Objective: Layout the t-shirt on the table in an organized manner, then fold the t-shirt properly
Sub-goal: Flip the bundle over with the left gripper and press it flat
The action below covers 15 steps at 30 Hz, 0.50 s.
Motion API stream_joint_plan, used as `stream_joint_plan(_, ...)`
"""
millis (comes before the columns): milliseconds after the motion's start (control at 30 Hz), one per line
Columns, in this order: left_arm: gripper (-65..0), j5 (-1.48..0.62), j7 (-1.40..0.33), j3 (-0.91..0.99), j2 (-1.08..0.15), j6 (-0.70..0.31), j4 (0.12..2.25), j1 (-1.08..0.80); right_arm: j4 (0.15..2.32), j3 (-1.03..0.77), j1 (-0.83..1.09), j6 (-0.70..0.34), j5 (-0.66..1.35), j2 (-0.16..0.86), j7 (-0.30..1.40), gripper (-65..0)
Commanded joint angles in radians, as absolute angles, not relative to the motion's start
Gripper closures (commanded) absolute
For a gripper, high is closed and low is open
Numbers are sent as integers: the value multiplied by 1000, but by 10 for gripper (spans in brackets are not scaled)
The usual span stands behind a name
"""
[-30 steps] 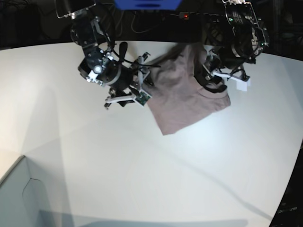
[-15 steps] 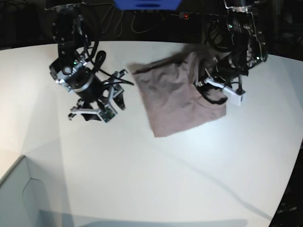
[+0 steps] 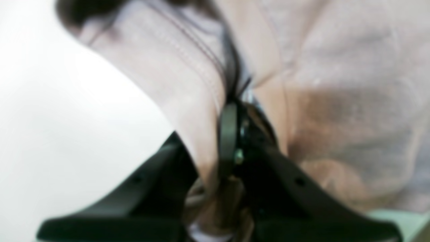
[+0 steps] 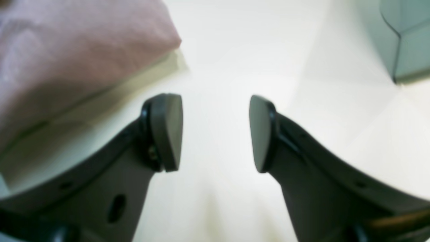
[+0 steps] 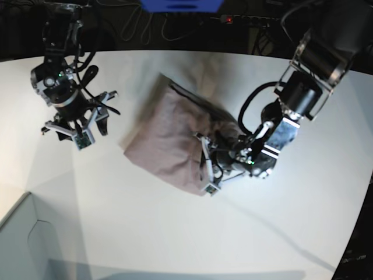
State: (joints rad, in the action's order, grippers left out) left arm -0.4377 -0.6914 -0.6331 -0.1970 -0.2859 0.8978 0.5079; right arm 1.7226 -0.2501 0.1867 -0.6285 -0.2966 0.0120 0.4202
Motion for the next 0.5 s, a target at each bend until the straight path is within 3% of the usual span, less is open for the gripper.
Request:
stream_joint_plan(0, -2, -424, -648, -691, -179, -283, 886, 575, 1744, -260, 185, -634, -286, 16, 400, -317)
stream_joint_plan(233, -2, -303, -455, -1027, -22, -285, 719, 728, 1745, -363, 237, -634, -286, 13, 398, -316)
stream_joint_plan(467, -2, -125, -392, -1138, 107, -285, 667, 739, 1758, -438, 248, -634, -286, -27, 398, -316)
